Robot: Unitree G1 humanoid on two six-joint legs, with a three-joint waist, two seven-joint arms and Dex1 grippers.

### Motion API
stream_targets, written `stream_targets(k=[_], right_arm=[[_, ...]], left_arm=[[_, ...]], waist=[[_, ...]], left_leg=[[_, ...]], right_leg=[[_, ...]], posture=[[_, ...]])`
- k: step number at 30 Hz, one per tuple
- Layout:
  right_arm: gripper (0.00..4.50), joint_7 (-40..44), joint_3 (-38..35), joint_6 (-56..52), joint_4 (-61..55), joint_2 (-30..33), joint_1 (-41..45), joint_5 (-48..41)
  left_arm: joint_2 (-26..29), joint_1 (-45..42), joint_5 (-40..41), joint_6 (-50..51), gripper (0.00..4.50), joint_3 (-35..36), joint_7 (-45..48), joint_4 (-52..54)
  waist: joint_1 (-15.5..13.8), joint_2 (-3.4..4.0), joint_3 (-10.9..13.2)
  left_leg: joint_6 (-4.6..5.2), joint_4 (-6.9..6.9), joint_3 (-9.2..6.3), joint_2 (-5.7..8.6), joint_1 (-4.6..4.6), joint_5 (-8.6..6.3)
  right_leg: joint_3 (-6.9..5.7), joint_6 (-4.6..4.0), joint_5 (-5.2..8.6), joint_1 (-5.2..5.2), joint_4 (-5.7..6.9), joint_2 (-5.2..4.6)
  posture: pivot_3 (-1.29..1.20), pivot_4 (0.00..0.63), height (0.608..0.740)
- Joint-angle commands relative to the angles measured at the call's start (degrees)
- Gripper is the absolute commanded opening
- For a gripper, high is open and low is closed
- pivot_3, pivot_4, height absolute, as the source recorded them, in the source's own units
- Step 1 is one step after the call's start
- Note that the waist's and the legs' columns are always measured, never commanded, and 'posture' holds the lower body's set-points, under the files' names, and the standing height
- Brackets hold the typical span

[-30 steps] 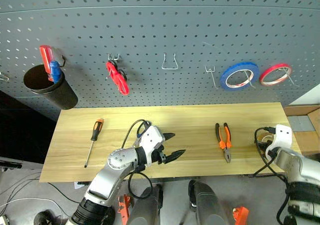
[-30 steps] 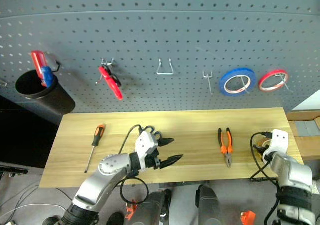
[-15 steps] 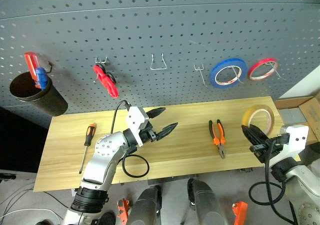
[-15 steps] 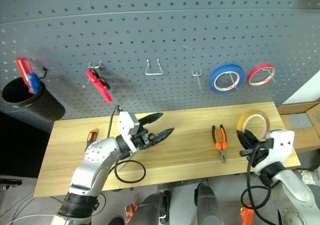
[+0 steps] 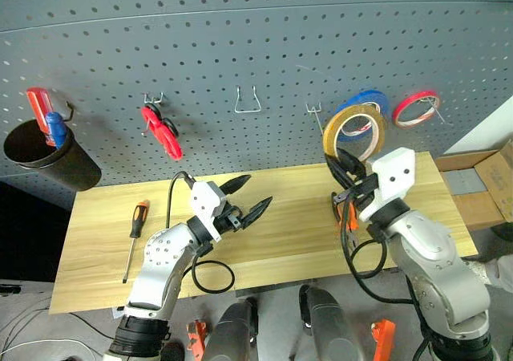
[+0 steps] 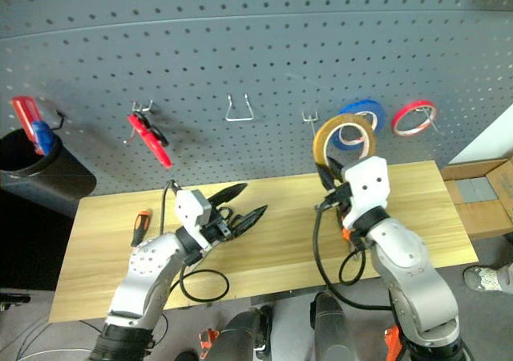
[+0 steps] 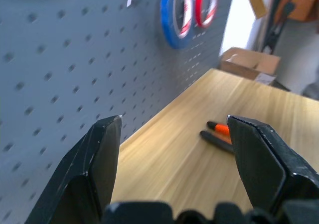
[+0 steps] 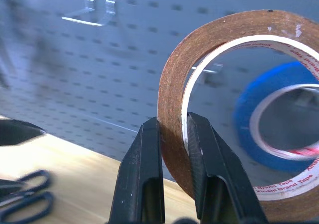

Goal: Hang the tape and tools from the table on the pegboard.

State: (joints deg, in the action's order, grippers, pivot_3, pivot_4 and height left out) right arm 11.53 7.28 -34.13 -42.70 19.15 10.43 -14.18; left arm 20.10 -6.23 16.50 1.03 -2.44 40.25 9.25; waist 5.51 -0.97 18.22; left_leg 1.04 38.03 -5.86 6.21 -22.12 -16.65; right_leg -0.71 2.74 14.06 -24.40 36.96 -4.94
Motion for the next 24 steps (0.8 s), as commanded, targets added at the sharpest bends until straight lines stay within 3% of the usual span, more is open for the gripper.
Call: stream_targets(k=[1,11,19,24], right_arm=[[0.10,1.53,1.48,2.82,-1.01,0.11,0.05,1.25],[0.10,3.42,4.60,7.75,12.80,-1.73,6.90,6.35],[0.10,5.87,6.23,9.96,32.42,-4.55,16.44,10.31],[1.62,4.35,2.57,6.90,32.21,-5.66,17.01,9.93]], left_arm=[[0.39,0.68,0.00,-0.78,3.60,0.69,-0.71,3.49],[-0.21,0.16,-0.27,-0.11,3.60,0.09,-2.06,4.71],[0.09,0.18,-0.24,0.78,3.60,0.40,-2.98,5.85],[0.30,0.42,-0.29,0.92,3.60,0.52,-3.30,6.07]], waist=[[-0.45,0.00,0.00],[-0.64,-0.02,-0.08],[-0.54,-0.10,-0.19],[-0.63,-0.14,-0.24]], left_leg=[[0.00,0.02,0.00,0.00,0.00,0.00],[-0.07,0.08,-0.01,0.00,0.05,0.05],[-0.07,0.12,0.04,0.00,0.06,0.06],[-0.07,0.14,0.02,-0.01,0.04,0.06]], right_leg=[[0.00,0.00,0.00,0.01,0.02,0.00],[-0.02,-0.04,-0.11,0.00,0.18,0.02],[0.00,-0.06,-0.12,0.00,0.18,0.03],[-0.01,-0.07,-0.13,-0.02,0.20,0.03]], posture=[[-0.19,0.291,0.740],[-0.18,0.276,0.740],[-0.16,0.275,0.740],[-0.16,0.276,0.740]])
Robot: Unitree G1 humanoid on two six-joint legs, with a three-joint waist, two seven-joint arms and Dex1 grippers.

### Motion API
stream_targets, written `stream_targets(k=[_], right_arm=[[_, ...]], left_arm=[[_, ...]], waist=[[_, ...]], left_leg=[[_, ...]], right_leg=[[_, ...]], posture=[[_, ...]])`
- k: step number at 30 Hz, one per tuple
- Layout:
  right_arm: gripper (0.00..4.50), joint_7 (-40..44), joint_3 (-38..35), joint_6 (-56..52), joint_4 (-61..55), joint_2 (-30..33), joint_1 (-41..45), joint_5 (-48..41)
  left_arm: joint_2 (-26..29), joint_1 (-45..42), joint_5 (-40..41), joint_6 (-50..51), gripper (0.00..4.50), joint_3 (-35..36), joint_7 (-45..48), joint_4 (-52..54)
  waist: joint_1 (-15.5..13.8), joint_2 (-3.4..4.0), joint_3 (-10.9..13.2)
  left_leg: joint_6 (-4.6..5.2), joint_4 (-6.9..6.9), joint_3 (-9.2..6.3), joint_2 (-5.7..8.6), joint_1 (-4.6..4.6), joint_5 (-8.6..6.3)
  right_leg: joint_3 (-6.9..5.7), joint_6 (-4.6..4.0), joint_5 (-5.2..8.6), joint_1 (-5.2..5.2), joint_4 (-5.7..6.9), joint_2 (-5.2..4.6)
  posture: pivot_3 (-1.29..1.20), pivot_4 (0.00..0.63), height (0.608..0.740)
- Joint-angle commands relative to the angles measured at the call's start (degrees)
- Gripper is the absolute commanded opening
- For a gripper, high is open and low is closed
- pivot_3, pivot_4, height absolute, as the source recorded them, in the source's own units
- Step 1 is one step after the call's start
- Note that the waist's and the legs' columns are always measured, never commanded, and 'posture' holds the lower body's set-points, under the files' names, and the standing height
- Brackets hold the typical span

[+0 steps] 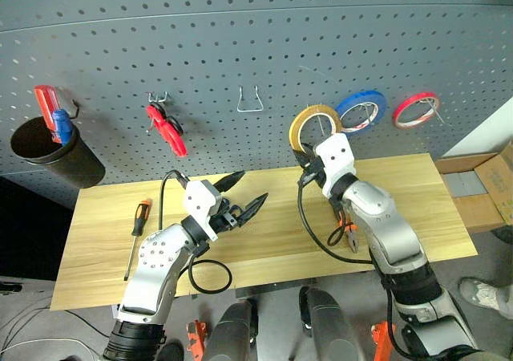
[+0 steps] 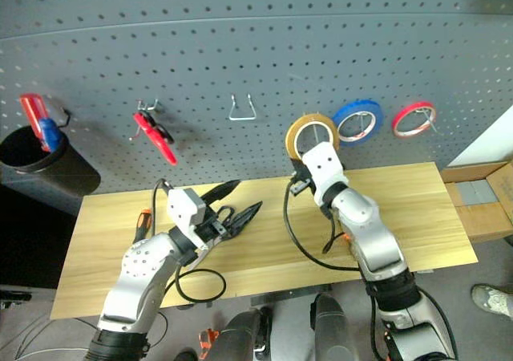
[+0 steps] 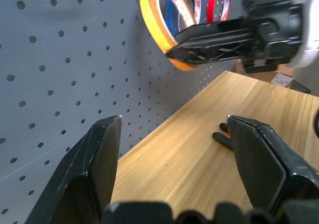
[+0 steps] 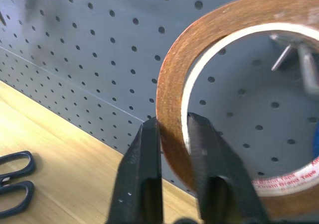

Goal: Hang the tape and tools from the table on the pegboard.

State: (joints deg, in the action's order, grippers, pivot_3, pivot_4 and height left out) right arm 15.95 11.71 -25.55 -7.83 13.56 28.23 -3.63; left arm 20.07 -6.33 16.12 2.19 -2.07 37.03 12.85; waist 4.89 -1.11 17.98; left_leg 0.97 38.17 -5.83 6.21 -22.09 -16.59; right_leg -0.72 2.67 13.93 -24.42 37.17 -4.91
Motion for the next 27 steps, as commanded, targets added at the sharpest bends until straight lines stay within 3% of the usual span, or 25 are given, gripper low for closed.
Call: stream_targets(k=[1,7,9,14,21,27], right_arm=[[1.94,0.64,-2.11,-2.98,-4.95,0.55,-2.44,-1.04],[3.95,2.27,-2.62,-10.37,-21.37,7.20,-14.86,0.78],[4.45,5.49,-5.01,-16.34,-26.86,10.31,-20.25,-3.39],[4.45,4.45,-12.07,-28.94,-25.27,10.72,-25.85,-7.24],[4.45,-3.35,-15.98,-39.03,-14.50,3.89,-16.50,-6.70],[4.45,-5.16,-14.36,-41.15,-8.51,2.96,-12.30,-5.89]], left_arm=[[0.39,0.54,0.14,-0.14,3.60,0.14,-0.10,2.46],[0.98,1.34,0.01,-0.42,3.60,0.43,0.39,0.73],[1.46,2.02,0.07,-0.25,3.60,0.44,0.81,0.44],[4.99,4.48,-0.30,2.96,3.60,-1.78,4.15,1.48],[11.31,9.52,2.91,9.22,3.60,-4.38,11.49,6.58],[13.79,13.28,5.11,12.64,3.60,-3.97,13.09,11.39]], waist=[[-0.05,0.00,0.00],[-0.24,0.02,-0.02],[-0.25,0.02,-0.04],[0.07,0.01,-0.04],[0.25,0.01,0.00],[-0.28,0.04,0.01]], left_leg=[[0.00,0.00,0.00,0.00,-0.01,0.00],[0.00,0.00,0.01,0.03,-0.15,-0.01],[0.00,0.03,-0.02,0.03,-0.30,0.00],[0.02,0.28,0.00,-0.01,-0.33,-0.01],[0.16,0.58,0.04,-0.05,-0.33,0.00],[0.11,0.57,0.01,-0.10,-0.59,0.16]], right_leg=[[0.00,0.00,0.00,0.00,0.00,0.00],[0.00,0.00,0.00,-0.07,-0.11,-0.02],[-0.01,0.00,0.00,-0.22,-0.04,-0.03],[0.02,-0.11,-0.07,-0.21,0.14,0.01],[0.09,-0.28,-0.26,-0.39,0.68,0.04],[0.01,-0.37,-0.31,-0.70,0.84,0.05]], posture=[[-0.16,0.278,0.740],[-0.17,0.289,0.740],[-0.18,0.294,0.740],[-0.18,0.312,0.740],[-0.16,0.328,0.740],[-0.14,0.334,0.740]])
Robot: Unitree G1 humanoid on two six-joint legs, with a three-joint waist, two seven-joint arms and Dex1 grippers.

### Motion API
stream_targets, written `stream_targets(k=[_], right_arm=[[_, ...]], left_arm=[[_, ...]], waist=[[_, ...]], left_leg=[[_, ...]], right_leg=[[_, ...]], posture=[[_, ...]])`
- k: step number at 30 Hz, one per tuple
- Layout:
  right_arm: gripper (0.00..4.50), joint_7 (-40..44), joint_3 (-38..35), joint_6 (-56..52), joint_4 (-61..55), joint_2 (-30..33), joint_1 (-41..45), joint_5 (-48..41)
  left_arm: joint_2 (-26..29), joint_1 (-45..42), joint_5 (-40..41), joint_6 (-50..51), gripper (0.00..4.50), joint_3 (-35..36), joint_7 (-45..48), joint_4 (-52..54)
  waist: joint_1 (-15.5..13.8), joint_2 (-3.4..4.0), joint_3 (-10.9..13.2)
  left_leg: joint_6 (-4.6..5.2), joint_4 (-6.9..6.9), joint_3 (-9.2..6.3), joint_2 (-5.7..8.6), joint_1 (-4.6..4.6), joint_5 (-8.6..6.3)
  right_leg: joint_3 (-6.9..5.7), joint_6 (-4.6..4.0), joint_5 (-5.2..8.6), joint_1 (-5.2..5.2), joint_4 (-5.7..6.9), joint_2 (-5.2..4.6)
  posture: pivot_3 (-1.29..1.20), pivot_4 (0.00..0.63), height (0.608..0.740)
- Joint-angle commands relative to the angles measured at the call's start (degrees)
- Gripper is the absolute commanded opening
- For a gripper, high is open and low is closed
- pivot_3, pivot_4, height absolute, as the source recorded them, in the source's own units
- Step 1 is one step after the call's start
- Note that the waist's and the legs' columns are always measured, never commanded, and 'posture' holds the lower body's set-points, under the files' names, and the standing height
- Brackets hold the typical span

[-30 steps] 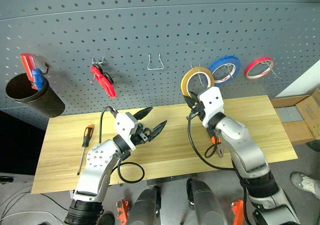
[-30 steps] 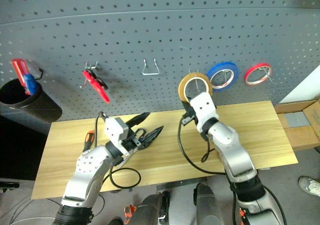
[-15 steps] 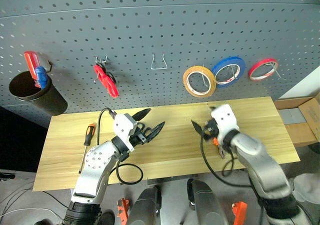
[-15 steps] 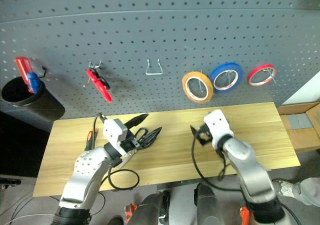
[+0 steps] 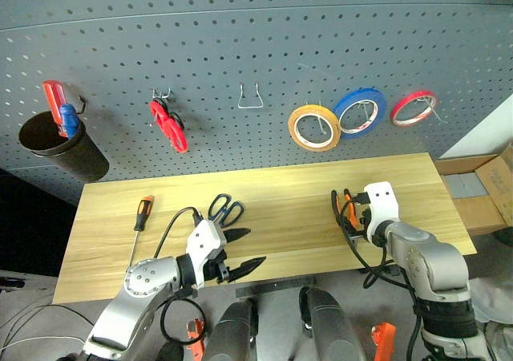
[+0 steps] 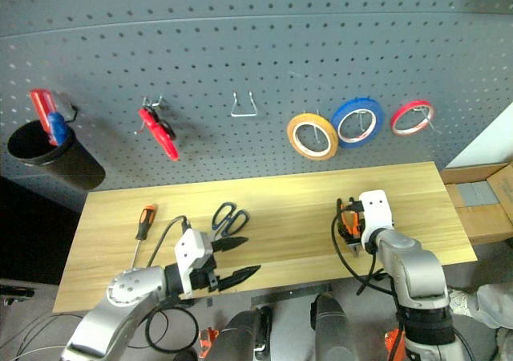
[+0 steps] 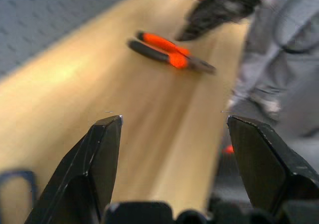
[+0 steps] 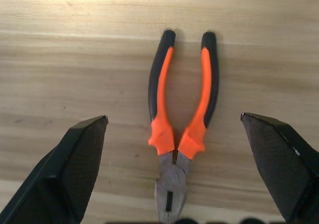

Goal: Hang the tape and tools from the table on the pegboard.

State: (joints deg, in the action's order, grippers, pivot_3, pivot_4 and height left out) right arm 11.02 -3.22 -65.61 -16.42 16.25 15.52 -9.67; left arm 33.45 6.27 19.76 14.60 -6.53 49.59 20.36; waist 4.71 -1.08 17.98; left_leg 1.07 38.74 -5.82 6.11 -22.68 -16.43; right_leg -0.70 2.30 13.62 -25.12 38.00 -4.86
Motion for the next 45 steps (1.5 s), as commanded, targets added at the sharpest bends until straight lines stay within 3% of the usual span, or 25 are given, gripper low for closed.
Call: stream_targets(k=[1,23,27,32,34,38,42,45], right_arm=[[4.45,-0.58,0.35,-1.98,0.62,-0.11,0.57,0.07],[4.45,-3.45,0.72,3.11,16.09,-3.43,5.89,2.18],[3.60,-3.20,1.15,3.49,17.37,-3.60,5.57,1.98],[1.94,-2.78,1.44,1.29,15.40,-2.23,4.92,1.91],[1.87,0.36,2.60,0.80,11.07,0.35,3.43,0.62],[1.87,16.27,5.07,5.88,-4.08,7.78,-2.36,-8.22],[1.87,29.83,-2.66,10.17,-19.54,10.28,-4.60,-24.41],[1.87,31.70,-4.53,11.77,-22.30,10.52,-0.50,-29.46]], left_arm=[[0.00,0.57,1.68,0.47,3.60,0.96,-0.29,4.01],[0.06,0.19,0.58,1.55,3.60,3.81,-4.42,6.13],[-0.06,0.02,0.17,1.57,3.60,3.61,-5.05,6.11],[0.25,-0.14,0.74,1.80,3.60,4.15,-5.42,6.01],[0.18,-0.53,0.84,1.19,3.60,5.11,-5.69,5.35],[-3.39,-2.58,1.67,-3.02,3.60,9.25,-8.58,3.60],[-7.12,-2.72,2.25,-8.06,3.60,12.92,-10.50,3.54],[-8.24,-4.18,2.36,-9.42,3.60,14.33,-11.78,5.04]], waist=[[-0.10,0.01,0.01],[-0.20,0.03,0.04],[-0.25,0.03,0.04],[-0.26,0.03,0.03],[-0.49,0.03,0.04],[-1.46,0.08,0.06],[-1.40,0.03,0.09],[-1.56,-0.01,0.11]], left_leg=[[-0.13,0.03,0.00,0.01,-0.07,0.08],[-0.17,0.02,0.04,0.02,-0.19,0.12],[-0.17,0.02,0.03,0.02,-0.17,0.12],[-0.16,0.02,0.02,0.01,-0.16,0.12],[-0.16,0.02,0.02,0.02,-0.17,0.12],[-0.17,0.01,0.01,0.02,-0.27,0.12],[-0.17,0.01,0.05,0.01,-0.28,0.12],[-0.17,0.01,0.03,-0.04,-0.28,0.11]], right_leg=[[0.00,-0.01,0.00,-0.04,0.00,-0.01],[0.03,-0.03,-0.02,-0.15,-0.06,-0.02],[0.02,-0.03,-0.02,-0.14,-0.05,-0.02],[0.02,-0.03,-0.02,-0.14,-0.02,-0.02],[0.02,-0.03,-0.02,-0.14,-0.02,-0.02],[-0.01,-0.03,-0.02,-0.20,-0.10,-0.01],[0.01,0.00,-0.03,-0.16,-0.24,-0.01],[-0.02,0.04,-0.05,-0.15,-0.28,0.04]], posture=[[-0.13,0.334,0.740],[-0.08,0.333,0.740],[-0.07,0.333,0.740],[-0.07,0.332,0.740],[-0.07,0.329,0.740],[-0.07,0.320,0.740],[-0.08,0.315,0.740],[-0.08,0.320,0.740]])
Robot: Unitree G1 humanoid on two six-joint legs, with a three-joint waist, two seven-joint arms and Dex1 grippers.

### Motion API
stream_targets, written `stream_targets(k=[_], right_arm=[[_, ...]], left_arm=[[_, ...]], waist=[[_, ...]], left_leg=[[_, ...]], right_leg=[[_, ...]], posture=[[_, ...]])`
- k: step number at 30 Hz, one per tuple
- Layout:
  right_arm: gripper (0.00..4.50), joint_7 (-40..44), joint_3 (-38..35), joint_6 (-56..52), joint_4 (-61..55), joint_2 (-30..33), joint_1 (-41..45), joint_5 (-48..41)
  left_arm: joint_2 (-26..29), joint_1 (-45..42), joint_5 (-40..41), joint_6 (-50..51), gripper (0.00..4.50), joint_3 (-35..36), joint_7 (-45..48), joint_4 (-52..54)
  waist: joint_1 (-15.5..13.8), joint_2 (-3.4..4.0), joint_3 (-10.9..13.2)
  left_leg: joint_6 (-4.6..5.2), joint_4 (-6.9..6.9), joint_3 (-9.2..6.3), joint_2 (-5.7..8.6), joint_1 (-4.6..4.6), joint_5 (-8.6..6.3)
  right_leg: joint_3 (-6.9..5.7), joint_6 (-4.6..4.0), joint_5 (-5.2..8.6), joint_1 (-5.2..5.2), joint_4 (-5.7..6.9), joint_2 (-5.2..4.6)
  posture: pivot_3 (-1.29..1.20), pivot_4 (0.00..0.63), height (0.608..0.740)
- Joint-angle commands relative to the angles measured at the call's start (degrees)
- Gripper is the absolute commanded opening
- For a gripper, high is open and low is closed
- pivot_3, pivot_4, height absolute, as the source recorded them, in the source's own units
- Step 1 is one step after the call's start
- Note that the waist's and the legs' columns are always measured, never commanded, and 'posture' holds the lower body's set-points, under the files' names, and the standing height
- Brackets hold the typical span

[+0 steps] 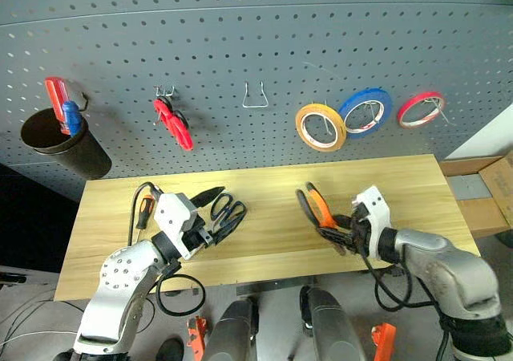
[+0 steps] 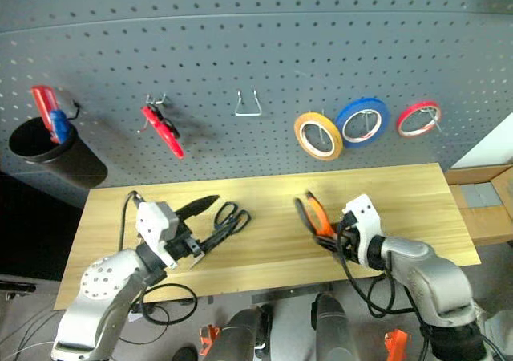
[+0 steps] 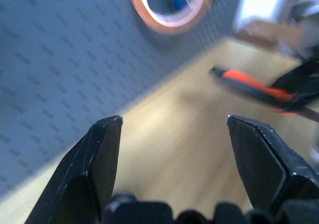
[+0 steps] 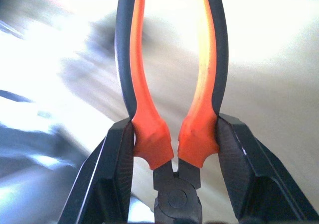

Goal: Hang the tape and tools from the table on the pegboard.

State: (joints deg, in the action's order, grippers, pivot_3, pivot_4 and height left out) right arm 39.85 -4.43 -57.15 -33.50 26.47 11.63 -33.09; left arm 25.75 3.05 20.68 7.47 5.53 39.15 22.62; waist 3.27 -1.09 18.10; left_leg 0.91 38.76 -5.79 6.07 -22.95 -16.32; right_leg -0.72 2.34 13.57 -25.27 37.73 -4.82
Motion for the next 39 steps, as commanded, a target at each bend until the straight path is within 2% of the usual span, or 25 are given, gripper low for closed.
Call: stream_targets(k=[1,4,7,16,22,31,39], right_arm=[[1.87,2.77,-3.27,3.52,-5.33,0.32,4.47,-6.84],[1.87,0.18,-1.93,6.24,-2.94,-2.53,10.79,-7.14],[1.87,-1.91,1.47,11.14,1.01,-6.66,21.06,-4.78],[1.87,-7.82,8.95,28.65,15.63,-14.36,36.23,9.45],[1.87,-12.36,13.97,41.77,23.62,-18.43,38.91,20.92],[1.87,-21.05,12.17,53.55,36.35,-25.15,43.70,26.83],[1.87,-22.76,12.82,59.99,43.19,-26.61,44.75,30.25]], left_arm=[[-0.71,-1.53,1.47,-2.34,3.60,2.46,-1.76,3.29],[1.18,-3.51,1.54,0.37,3.60,1.00,-1.35,7.07],[0.27,-6.74,3.74,3.45,3.60,3.03,-5.51,9.37],[-1.32,0.91,1.46,1.64,3.60,4.01,-8.18,8.45],[-3.29,1.46,0.51,1.02,3.60,2.88,-9.84,8.57],[-4.18,3.67,0.57,1.05,3.60,2.70,-11.29,10.14],[-3.93,3.89,0.43,1.02,3.60,3.09,-11.39,9.95]], waist=[[-0.32,-0.02,0.00],[-0.58,-0.10,0.05],[-0.74,-0.12,0.09],[-0.58,-0.13,0.05],[-1.34,-0.13,0.05],[-1.37,-0.13,0.05],[-1.37,-0.13,0.05]], left_leg=[[0.00,0.00,-0.02,0.00,0.00,0.00],[0.09,0.02,-0.10,0.00,0.00,-0.05],[-0.04,0.04,-0.07,0.05,-0.01,0.04],[-0.09,-0.03,-0.06,0.06,-0.10,0.06],[-0.09,0.00,-0.07,0.07,-0.12,0.06],[-0.13,-0.01,-0.07,0.06,-0.09,0.08],[-0.15,0.01,-0.05,0.07,-0.10,0.09]], right_leg=[[-0.03,0.02,-0.01,0.01,0.00,0.00],[-0.11,0.04,-0.04,0.04,0.01,0.00],[-0.04,0.00,-0.08,-0.01,0.05,-0.02],[-0.04,-0.05,-0.07,-0.21,-0.04,-0.01],[-0.05,-0.05,-0.07,-0.22,-0.01,-0.01],[-0.04,-0.06,-0.07,-0.29,0.14,0.02],[-0.01,-0.06,-0.07,-0.31,0.17,0.02]], posture=[[-0.08,0.321,0.740],[-0.07,0.328,0.740],[-0.05,0.334,0.740],[-0.03,0.312,0.740],[-0.02,0.314,0.740],[-0.01,0.313,0.740],[0.00,0.314,0.740]])
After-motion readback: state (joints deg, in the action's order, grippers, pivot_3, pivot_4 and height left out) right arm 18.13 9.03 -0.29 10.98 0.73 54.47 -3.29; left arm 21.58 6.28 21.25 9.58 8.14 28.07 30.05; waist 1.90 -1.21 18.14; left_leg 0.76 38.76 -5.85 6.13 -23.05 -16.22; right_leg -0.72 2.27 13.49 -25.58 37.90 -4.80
